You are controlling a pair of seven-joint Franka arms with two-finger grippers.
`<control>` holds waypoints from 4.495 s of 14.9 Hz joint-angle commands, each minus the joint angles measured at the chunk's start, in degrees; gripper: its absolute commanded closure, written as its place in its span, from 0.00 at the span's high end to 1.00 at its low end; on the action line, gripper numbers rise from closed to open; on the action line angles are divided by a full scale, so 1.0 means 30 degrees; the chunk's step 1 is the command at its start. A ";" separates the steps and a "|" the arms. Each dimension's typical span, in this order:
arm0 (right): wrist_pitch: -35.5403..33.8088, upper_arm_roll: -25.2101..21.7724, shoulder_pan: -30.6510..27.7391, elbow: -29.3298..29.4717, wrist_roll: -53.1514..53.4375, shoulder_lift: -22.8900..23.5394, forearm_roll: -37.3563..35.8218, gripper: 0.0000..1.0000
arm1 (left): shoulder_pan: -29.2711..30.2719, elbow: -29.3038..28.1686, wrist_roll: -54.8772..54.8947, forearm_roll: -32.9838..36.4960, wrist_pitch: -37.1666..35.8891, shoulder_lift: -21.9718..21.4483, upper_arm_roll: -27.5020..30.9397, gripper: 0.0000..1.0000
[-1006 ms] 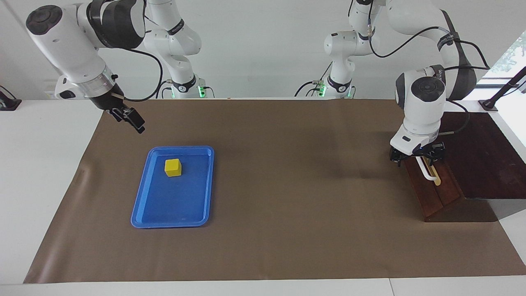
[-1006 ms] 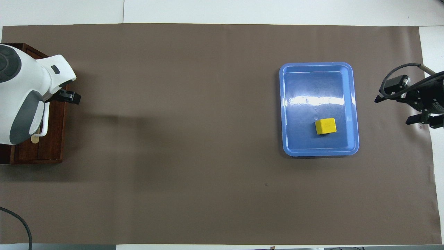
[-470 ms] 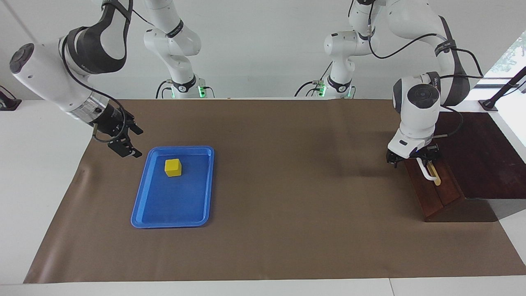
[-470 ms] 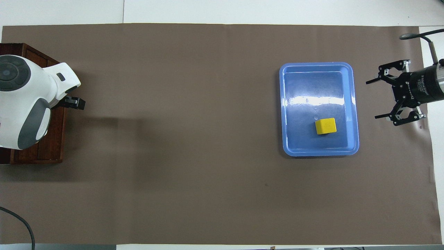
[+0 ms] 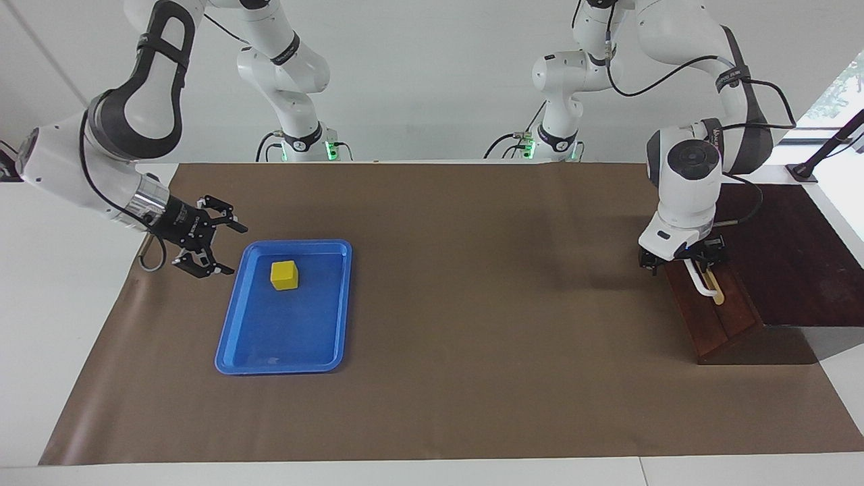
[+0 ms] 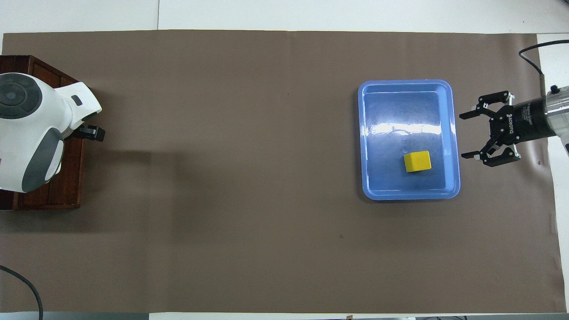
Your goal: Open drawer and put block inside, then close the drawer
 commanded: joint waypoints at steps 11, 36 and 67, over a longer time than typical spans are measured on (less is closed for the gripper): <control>0.1896 0.0125 -0.0759 -0.2151 -0.5690 0.2260 0.1482 1.00 | -0.0952 -0.0963 -0.2904 0.0343 0.1784 -0.0013 -0.0175 1.00; 0.5678 0.0271 0.0237 -0.5403 -0.8795 0.2291 0.3504 0.98 | -0.5115 0.0061 -0.6390 -0.2323 -0.0177 0.0045 -0.0146 1.00; 0.3652 0.0388 0.7201 0.1947 0.1944 0.1352 0.3241 0.00 | -0.4465 0.7094 -3.4301 -0.8974 -0.7621 -0.0950 -0.0234 1.00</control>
